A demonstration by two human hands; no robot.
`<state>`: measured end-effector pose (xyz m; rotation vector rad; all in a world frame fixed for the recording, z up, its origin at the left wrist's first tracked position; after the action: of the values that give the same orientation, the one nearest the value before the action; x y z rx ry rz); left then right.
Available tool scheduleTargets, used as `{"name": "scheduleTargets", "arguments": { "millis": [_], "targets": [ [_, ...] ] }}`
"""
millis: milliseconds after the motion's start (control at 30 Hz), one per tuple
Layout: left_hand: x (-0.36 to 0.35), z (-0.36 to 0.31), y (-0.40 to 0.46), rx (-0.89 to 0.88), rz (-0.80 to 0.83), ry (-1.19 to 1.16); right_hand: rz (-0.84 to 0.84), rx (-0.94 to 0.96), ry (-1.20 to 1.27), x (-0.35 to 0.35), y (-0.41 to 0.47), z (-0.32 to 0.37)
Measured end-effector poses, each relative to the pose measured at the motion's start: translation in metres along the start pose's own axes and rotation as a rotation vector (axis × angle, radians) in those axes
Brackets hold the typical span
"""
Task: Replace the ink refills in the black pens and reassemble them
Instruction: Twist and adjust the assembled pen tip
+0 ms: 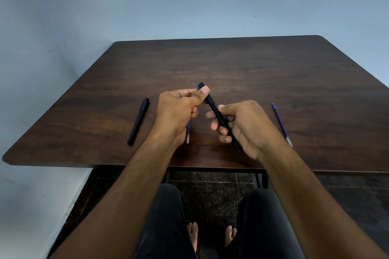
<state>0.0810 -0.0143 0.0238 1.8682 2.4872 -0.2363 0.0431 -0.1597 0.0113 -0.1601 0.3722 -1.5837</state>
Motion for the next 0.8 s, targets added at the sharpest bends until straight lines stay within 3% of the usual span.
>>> {"name": "scheduleTargets", "arguments": {
  "millis": [200, 367, 633, 800],
  "targets": [
    [0.003, -0.013, 0.01, -0.023, -0.074, -0.008, 0.009, -0.04, -0.016, 0.012, -0.004, -0.001],
    [0.003, -0.028, 0.02, -0.128, -0.113, 0.138, -0.008, -0.021, -0.08, 0.026, 0.0, 0.0],
    [-0.017, -0.021, 0.026, -0.219, -0.01, 0.645, -0.072, 0.039, -0.118, 0.047, -0.001, 0.007],
    [-0.03, -0.01, 0.031, -0.077, 0.083, 0.953, -0.088, 0.05, -0.121, 0.051, 0.005, 0.005]
  ]
}}
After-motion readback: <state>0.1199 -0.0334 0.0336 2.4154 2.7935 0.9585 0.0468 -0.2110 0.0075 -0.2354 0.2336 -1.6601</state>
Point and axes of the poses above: each hand's wrist, its own y-axis towards the middle knuckle, its own x-axis out of the back of the hand, z = x × y, the point moved 8 cm from there along y, towards the middle knuckle, and after that the axes turned 8 degrees about -z, right-handed, at the moved point
